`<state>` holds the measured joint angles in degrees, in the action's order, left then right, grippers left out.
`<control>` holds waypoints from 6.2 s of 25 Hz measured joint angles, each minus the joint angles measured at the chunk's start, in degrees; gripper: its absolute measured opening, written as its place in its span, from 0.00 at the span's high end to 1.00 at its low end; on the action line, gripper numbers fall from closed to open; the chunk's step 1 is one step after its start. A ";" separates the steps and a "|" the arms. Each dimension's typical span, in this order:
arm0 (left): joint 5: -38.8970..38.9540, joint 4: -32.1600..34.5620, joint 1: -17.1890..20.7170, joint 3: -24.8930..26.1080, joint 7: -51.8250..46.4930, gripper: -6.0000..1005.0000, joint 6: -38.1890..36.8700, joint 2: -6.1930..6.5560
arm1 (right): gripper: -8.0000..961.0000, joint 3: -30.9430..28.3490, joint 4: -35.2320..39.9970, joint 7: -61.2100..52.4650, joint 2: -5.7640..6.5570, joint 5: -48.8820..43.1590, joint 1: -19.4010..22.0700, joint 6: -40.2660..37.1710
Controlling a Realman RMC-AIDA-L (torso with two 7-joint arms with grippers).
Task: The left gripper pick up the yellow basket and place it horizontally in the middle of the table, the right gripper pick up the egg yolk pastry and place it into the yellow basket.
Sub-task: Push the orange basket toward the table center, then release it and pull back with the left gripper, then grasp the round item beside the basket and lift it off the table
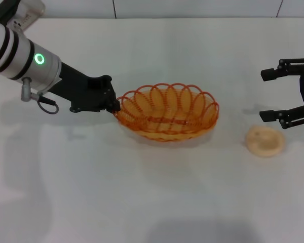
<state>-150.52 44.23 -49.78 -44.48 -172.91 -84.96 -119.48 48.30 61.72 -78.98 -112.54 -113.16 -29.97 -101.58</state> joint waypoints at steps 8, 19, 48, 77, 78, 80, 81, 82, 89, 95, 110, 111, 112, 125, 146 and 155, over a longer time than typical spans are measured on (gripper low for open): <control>-0.34 -0.79 0.04 0.05 0.11 0.93 0.67 0.00 | 0.11 -0.04 -0.01 -0.16 -0.03 -0.47 0.00 -0.50; 1.60 -0.86 -0.15 -0.16 0.21 0.92 0.67 0.06 | 0.11 -0.05 -0.03 -0.01 -0.22 -0.49 0.00 -0.58; 3.01 -5.66 -2.17 -0.44 0.49 0.90 2.32 0.37 | 0.11 0.92 -0.03 0.65 -0.57 -0.48 0.09 -0.72; 34.64 2.17 13.10 1.52 44.18 0.19 -4.78 8.10 | 0.11 2.08 -0.20 -4.40 -2.66 -0.37 2.71 -0.61; 35.64 2.07 14.11 2.03 48.67 0.18 -5.13 8.25 | 0.11 2.43 -0.20 -4.64 -2.67 -0.34 2.78 -0.60; 36.54 2.45 15.77 2.31 56.12 0.17 -6.44 8.37 | 0.11 4.41 -0.19 -5.71 -2.69 -0.23 3.09 -0.42; 36.74 2.87 16.63 2.30 59.42 0.16 -7.27 8.36 | 0.11 5.21 -0.18 -6.17 -2.69 -0.22 3.16 -0.21; 36.85 3.25 17.68 2.28 62.74 0.16 -8.02 8.30 | 0.11 6.07 -0.17 -6.61 -2.70 -0.25 3.16 0.12; 38.11 3.72 23.35 2.18 81.82 0.12 -17.50 8.37 | 0.11 8.24 -0.14 -7.49 -2.72 -0.55 3.50 1.36; 36.16 5.08 27.89 1.51 97.53 0.12 -25.53 8.15 | 0.12 7.71 0.49 -8.92 -2.48 -0.96 4.59 1.43; 35.95 12.36 33.79 -4.30 101.86 0.13 -28.07 6.00 | 0.12 14.48 10.44 -30.83 -2.64 -16.40 -0.79 5.57; 36.04 13.62 34.29 -4.30 102.04 0.13 -28.08 5.56 | 0.12 15.14 10.58 -32.65 -2.64 -17.40 -1.73 5.68; 36.07 15.48 35.08 -4.31 102.40 0.13 -28.09 4.89 | 0.12 15.65 10.58 -33.92 -2.64 -18.17 -2.38 5.72; 35.78 20.65 36.66 -4.25 104.48 0.13 -27.48 2.44 | 0.14 17.72 5.76 -41.65 -2.73 -28.12 -10.11 5.86; 36.07 20.09 36.42 -3.86 104.21 0.13 -25.43 1.48 | 0.64 21.86 0.52 -40.25 -2.50 -32.73 -11.75 9.80; 36.23 19.97 36.42 -3.83 104.48 0.13 -25.43 1.41 | 0.95 21.68 3.13 -40.10 -2.59 -32.17 -11.56 8.42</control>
<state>-114.29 64.20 -13.36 -48.31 -68.43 -110.38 -118.07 69.98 64.85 -119.07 -115.13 -145.33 -41.53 -93.16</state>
